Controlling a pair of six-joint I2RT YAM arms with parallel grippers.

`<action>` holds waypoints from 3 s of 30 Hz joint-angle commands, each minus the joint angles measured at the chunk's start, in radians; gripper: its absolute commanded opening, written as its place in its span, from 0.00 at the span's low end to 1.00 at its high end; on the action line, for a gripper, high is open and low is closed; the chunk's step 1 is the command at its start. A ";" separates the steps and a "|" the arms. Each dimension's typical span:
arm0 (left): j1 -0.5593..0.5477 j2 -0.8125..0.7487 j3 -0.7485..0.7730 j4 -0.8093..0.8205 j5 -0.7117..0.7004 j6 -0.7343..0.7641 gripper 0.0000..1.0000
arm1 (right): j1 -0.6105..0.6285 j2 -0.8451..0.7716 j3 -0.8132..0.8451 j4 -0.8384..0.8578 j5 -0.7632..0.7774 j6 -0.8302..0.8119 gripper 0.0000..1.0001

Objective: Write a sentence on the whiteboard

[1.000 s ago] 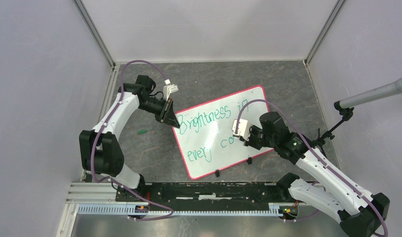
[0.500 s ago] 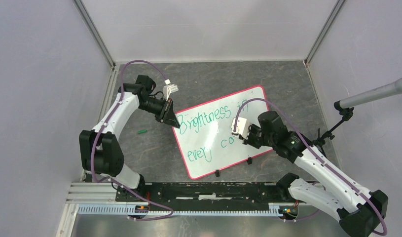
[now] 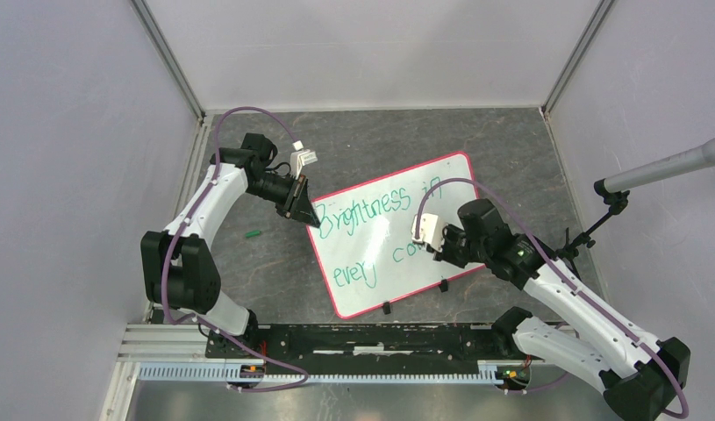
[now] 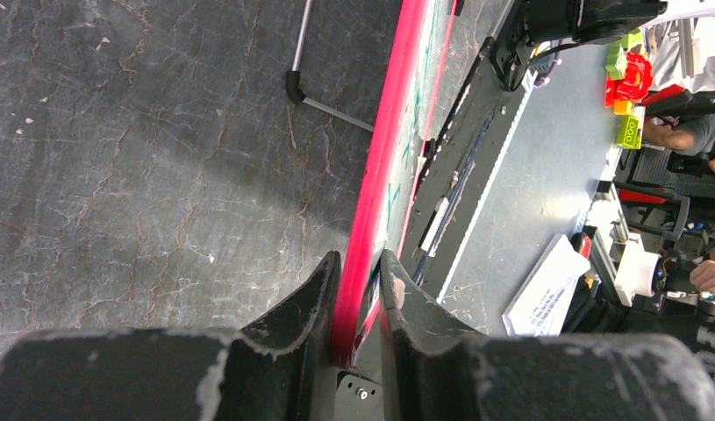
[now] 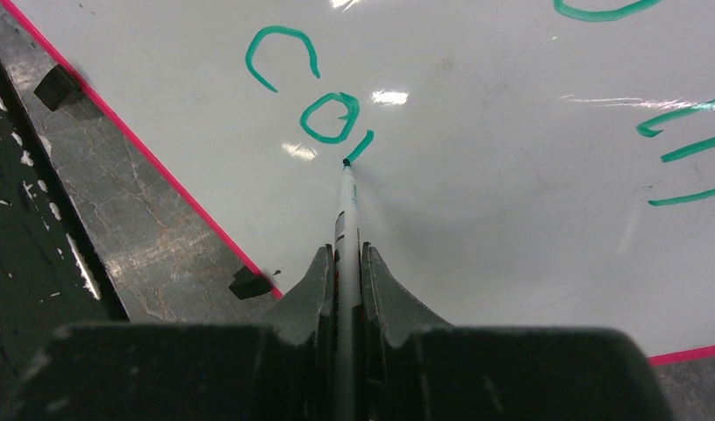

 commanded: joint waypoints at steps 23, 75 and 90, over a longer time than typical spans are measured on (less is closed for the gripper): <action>-0.050 0.030 -0.009 0.044 -0.077 0.017 0.03 | -0.003 0.021 0.071 0.052 0.058 0.038 0.00; -0.052 0.039 -0.006 0.045 -0.077 0.019 0.02 | -0.003 0.033 0.048 -0.089 0.043 -0.041 0.00; -0.052 0.042 -0.004 0.046 -0.078 0.019 0.03 | -0.003 0.019 0.097 0.013 0.144 0.022 0.00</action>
